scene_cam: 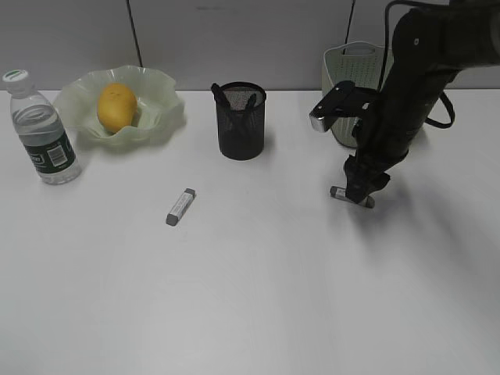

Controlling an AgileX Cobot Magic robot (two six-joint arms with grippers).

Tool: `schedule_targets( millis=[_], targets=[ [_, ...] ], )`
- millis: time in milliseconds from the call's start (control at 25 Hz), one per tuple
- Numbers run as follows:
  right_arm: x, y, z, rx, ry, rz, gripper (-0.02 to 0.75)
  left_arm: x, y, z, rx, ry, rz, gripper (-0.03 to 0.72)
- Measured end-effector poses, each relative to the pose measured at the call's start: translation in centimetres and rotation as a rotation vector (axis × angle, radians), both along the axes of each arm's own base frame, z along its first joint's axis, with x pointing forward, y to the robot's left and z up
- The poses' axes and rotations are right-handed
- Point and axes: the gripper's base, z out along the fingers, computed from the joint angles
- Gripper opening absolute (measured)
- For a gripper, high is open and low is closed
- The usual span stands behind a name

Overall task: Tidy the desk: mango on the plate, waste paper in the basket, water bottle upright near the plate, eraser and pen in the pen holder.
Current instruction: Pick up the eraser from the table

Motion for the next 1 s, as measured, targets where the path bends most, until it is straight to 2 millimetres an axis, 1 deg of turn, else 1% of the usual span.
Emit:
schedule_targets(
  millis=[80,280,400,640,760,920,1000],
  targets=[
    [0.1,0.0,-0.9,-0.012,0.012,0.019,0.49,0.0,0.0,0.0,0.0,0.0,0.0,0.491],
    [0.6,0.0,-2.2,-0.025,0.0,0.04,0.49,0.0,0.0,0.0,0.0,0.0,0.0,0.491],
    [0.7,0.0,-3.0,-0.034,0.006,0.048,0.473,0.0,0.0,0.0,0.0,0.0,0.0,0.491],
    [1.2,0.2,-3.1,-0.027,-0.035,0.054,0.406,0.0,0.0,0.0,0.0,0.0,0.0,0.491],
    [1.2,0.2,-3.5,-0.03,-0.027,0.056,0.372,0.0,0.0,0.0,0.0,0.0,0.0,0.491],
    [1.3,0.3,-4.1,-0.034,-0.014,0.058,0.361,0.0,0.0,0.0,0.0,0.0,0.0,0.491],
    [1.4,0.7,-4.2,-0.034,-0.015,0.066,0.361,0.0,0.0,0.0,0.0,0.0,0.0,0.491]
  ],
)
